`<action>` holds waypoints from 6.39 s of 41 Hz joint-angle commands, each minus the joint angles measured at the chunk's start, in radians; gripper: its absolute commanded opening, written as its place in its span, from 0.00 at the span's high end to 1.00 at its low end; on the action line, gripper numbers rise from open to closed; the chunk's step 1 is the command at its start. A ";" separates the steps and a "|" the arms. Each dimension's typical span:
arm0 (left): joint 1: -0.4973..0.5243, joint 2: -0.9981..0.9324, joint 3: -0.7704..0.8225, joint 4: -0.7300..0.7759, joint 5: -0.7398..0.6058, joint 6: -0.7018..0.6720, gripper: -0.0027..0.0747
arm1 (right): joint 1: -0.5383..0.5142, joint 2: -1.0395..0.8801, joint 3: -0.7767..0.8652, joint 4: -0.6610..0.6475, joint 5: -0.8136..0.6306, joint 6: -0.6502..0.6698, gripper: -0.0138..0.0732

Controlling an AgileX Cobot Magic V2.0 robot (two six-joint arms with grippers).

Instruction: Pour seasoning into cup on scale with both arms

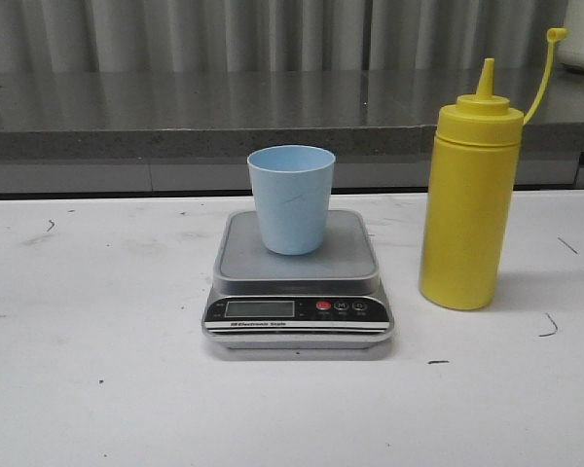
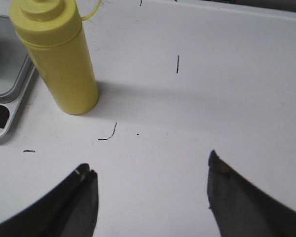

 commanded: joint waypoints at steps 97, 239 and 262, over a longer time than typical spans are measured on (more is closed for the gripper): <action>-0.005 -0.029 -0.004 0.050 -0.086 -0.006 0.52 | 0.328 0.913 0.185 0.056 -1.566 0.090 0.10; -0.005 -0.029 -0.004 0.050 -0.086 -0.006 0.52 | 0.472 0.920 -0.709 -1.007 0.042 0.464 0.47; -0.005 -0.029 -0.004 0.050 -0.086 -0.006 0.52 | 0.131 0.720 -0.133 -0.887 -0.949 0.716 0.48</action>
